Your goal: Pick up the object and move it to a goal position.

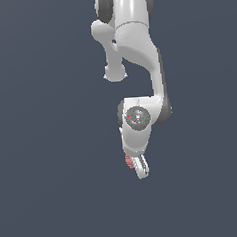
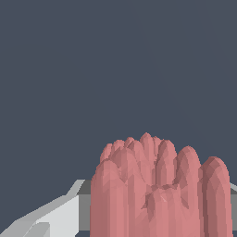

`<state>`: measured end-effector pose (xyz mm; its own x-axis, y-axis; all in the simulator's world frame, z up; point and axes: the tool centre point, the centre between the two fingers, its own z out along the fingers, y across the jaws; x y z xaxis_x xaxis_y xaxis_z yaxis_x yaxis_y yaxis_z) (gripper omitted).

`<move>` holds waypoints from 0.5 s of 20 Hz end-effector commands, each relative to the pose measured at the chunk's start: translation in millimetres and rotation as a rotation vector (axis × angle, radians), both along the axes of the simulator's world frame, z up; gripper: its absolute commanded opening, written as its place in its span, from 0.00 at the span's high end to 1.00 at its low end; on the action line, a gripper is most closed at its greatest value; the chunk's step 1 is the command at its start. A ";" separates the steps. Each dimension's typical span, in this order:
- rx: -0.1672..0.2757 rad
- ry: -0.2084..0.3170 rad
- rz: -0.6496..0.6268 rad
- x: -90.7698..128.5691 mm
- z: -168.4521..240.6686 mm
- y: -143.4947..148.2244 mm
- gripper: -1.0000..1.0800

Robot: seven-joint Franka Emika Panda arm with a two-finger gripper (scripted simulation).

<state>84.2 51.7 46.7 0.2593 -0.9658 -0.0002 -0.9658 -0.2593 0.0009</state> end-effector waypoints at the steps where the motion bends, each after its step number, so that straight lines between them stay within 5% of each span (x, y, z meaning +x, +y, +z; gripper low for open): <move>1: 0.000 -0.001 0.000 -3.2 5.5 -2.9 1.00; 10: 0.002 0.000 0.000 -29.1 44.0 -22.9 1.00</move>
